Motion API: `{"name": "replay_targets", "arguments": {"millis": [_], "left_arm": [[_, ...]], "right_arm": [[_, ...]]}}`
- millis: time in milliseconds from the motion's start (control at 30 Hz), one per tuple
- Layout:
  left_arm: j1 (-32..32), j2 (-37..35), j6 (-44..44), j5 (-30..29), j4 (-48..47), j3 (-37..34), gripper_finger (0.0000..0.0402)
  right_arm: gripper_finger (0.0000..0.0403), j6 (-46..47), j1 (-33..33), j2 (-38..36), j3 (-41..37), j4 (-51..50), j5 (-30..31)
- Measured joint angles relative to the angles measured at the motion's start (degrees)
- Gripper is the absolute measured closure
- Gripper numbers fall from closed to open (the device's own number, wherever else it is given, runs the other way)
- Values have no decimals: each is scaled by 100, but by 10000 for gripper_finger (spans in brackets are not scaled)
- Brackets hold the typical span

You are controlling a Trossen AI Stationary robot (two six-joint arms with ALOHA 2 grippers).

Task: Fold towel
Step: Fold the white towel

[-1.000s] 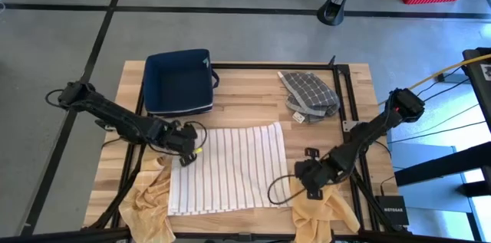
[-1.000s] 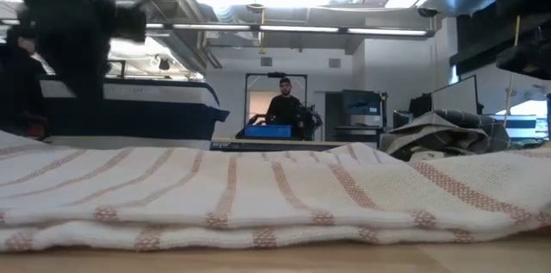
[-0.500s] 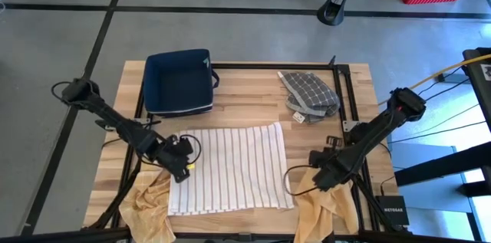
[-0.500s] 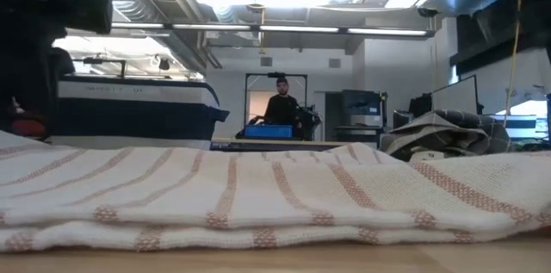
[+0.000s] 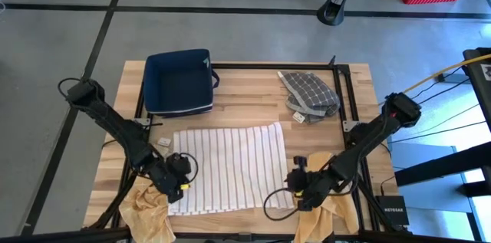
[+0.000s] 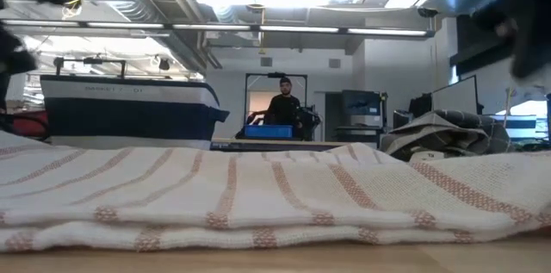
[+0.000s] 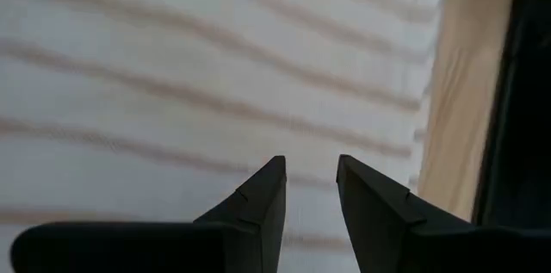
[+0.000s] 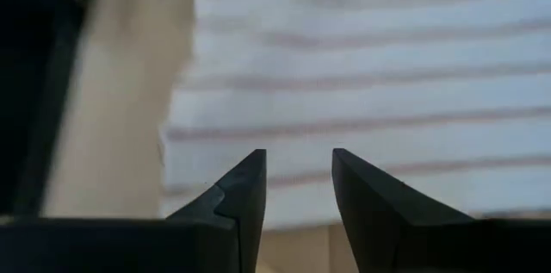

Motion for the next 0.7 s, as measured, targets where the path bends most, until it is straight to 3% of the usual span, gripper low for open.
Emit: {"name": "replay_targets", "arguments": {"millis": [200, 400, 700], "left_arm": [[-178, 486, -457, 547, -197, -2, 302], [-176, 476, -693, 820, -356, 44, 302], [-172, 478, -1610, 2041, -1883, 42, 302]], "right_arm": [[267, -80, -90, 545, -60, -199, -195], [267, -126, -261, 789, -65, -163, -661], [267, 54, -825, 783, -63, -672, -1601]]}}
